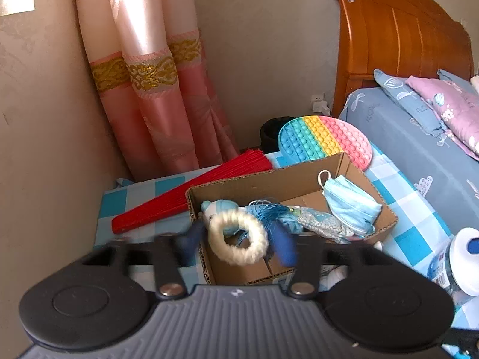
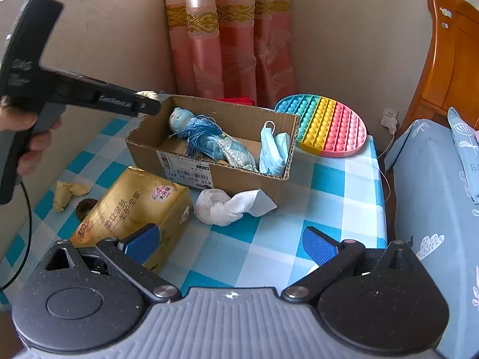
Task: Organize soft objects
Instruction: 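Carry the cream ring into the box and open the left gripper, then reach the left gripper to the orange foam earplug and close on it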
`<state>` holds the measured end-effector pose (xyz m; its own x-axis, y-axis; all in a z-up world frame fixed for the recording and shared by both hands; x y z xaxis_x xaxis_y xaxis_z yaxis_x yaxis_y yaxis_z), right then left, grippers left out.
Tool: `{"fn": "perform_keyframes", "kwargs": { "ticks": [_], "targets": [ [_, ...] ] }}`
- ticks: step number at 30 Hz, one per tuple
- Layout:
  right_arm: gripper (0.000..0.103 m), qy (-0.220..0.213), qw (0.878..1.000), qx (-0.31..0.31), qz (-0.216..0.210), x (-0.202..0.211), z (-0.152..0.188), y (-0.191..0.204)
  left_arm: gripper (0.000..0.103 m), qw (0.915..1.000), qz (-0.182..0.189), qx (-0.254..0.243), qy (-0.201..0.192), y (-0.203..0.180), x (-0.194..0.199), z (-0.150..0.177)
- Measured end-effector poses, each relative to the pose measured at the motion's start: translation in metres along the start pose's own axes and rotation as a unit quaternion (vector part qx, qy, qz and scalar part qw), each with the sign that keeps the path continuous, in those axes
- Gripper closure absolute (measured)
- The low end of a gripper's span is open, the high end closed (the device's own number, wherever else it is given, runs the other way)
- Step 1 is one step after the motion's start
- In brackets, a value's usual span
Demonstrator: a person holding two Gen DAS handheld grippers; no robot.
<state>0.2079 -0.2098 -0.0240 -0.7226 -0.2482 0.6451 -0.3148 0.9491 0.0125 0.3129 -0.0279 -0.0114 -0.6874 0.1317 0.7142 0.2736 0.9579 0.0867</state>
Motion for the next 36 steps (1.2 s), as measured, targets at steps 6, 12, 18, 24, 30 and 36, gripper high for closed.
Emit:
{"fn": "perform_keyframes", "kwargs": {
  "ticks": [6,12,18,24,30,36],
  "targets": [
    [0.0,-0.007,1.0,-0.001,-0.004,0.008,0.009,-0.002,0.006,0.9996,-0.014,0.012,-0.021,0.003,0.016,0.004],
    [0.0,-0.03,0.999,-0.011,-0.029,0.016,0.019,-0.004,0.005,0.9987,-0.027,0.019,-0.039,0.004,0.051,0.02],
    [0.0,-0.044,0.998,-0.009,-0.05,0.025,0.038,0.0,0.002,0.9971,-0.039,0.035,-0.055,0.003,0.086,0.056],
    [0.0,-0.047,0.997,0.01,-0.052,0.032,0.06,0.009,0.002,0.9959,-0.029,0.071,-0.047,-0.001,0.101,0.096],
    [0.0,-0.051,0.997,0.0,-0.055,0.035,0.08,0.012,0.002,0.9976,-0.01,0.048,-0.049,-0.026,0.109,0.107],
    [0.0,-0.053,0.998,-0.004,-0.044,0.035,0.101,0.01,0.002,0.9978,0.024,0.01,-0.061,-0.065,0.11,0.102]
  ]
}}
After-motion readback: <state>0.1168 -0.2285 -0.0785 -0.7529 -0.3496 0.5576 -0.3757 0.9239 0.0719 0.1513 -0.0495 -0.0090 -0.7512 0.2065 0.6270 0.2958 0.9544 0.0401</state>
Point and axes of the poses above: each gripper's, at about its wrist camera, not at the fingertips, and x roughly against the way its jaws point, y to its left, z to its underside, the point moved 6 cm from there along -x, roughly the way its jaws point, and after that the axes turned 3 degrees about y, right-handed, at the moved point
